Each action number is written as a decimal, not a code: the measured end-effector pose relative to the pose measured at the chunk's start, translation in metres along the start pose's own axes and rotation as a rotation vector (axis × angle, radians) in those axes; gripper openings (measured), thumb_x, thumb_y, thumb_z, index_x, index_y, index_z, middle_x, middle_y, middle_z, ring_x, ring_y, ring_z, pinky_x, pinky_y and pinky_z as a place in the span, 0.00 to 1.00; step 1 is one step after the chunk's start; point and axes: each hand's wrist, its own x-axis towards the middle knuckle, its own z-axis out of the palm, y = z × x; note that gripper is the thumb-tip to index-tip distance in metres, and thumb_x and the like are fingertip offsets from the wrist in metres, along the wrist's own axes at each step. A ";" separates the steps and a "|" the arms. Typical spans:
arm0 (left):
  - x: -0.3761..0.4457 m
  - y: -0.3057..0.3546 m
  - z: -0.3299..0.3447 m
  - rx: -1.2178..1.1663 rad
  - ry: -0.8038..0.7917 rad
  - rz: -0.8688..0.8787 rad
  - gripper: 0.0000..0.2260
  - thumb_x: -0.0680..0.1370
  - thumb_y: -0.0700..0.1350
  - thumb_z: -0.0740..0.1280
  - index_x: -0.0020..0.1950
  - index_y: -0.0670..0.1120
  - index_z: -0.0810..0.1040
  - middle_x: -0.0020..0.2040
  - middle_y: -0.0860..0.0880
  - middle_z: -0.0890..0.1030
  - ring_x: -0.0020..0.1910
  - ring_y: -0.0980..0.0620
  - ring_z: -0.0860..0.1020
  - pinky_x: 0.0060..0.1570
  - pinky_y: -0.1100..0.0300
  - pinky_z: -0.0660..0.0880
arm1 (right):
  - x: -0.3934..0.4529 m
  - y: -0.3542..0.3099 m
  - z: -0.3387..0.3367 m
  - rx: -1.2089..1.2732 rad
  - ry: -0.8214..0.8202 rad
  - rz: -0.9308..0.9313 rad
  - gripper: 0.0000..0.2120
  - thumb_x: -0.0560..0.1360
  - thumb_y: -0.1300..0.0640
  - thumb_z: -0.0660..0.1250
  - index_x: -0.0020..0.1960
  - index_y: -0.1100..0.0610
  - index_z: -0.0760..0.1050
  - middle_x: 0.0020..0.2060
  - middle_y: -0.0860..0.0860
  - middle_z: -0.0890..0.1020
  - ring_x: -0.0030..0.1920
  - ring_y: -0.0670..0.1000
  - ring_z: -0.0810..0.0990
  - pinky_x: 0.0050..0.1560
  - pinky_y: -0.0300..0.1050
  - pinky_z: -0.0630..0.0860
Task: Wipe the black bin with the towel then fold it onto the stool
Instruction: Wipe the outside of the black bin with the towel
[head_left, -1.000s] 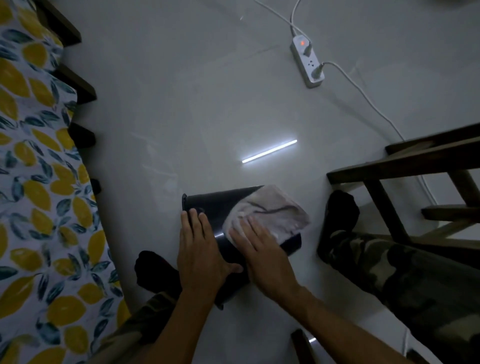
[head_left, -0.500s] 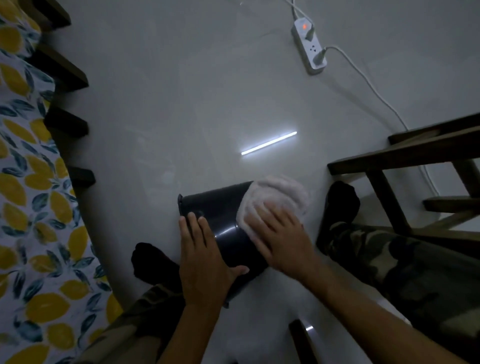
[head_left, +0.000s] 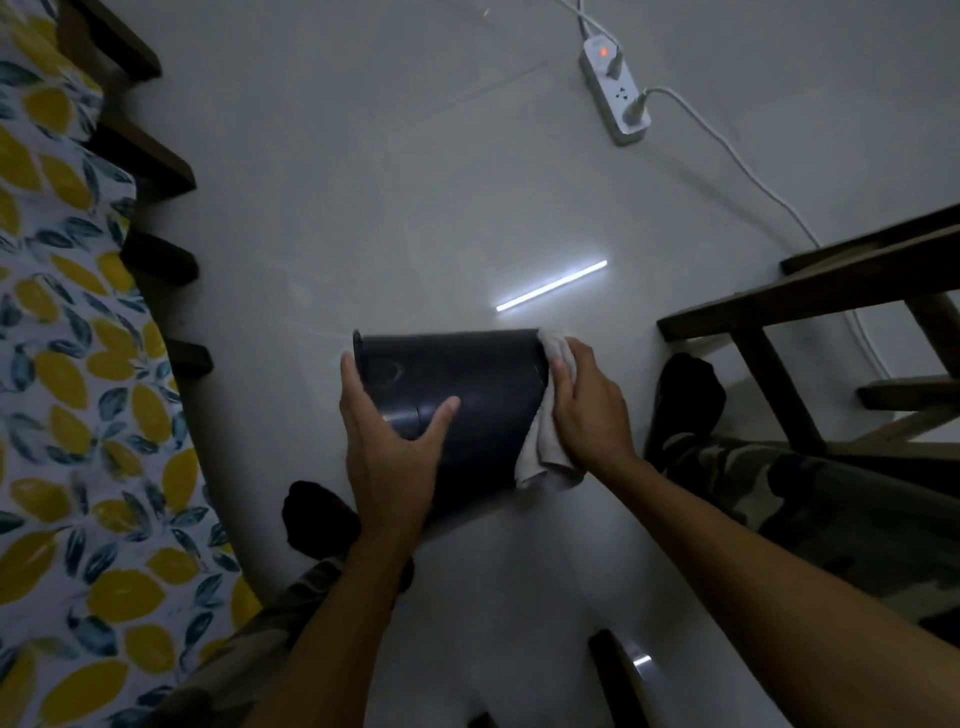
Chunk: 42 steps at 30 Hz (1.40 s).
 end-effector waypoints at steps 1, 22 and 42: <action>0.005 0.002 -0.004 0.028 -0.013 0.032 0.51 0.71 0.52 0.80 0.83 0.53 0.48 0.81 0.50 0.60 0.77 0.50 0.63 0.70 0.55 0.65 | 0.003 -0.003 -0.001 -0.004 -0.002 -0.020 0.19 0.86 0.42 0.49 0.71 0.49 0.67 0.59 0.52 0.82 0.56 0.53 0.82 0.52 0.41 0.70; -0.015 -0.012 -0.018 0.484 -0.031 0.205 0.56 0.64 0.61 0.81 0.82 0.46 0.54 0.80 0.41 0.60 0.79 0.39 0.61 0.75 0.41 0.63 | -0.082 0.008 -0.020 0.050 0.067 -0.140 0.19 0.87 0.49 0.54 0.77 0.42 0.60 0.74 0.40 0.65 0.76 0.45 0.67 0.68 0.25 0.60; 0.037 -0.017 -0.014 0.872 -0.486 0.147 0.71 0.58 0.78 0.72 0.82 0.41 0.35 0.82 0.44 0.34 0.81 0.40 0.35 0.79 0.47 0.49 | 0.045 -0.043 0.057 -0.486 0.014 -0.380 0.25 0.86 0.46 0.45 0.80 0.51 0.62 0.76 0.52 0.71 0.78 0.53 0.64 0.81 0.55 0.55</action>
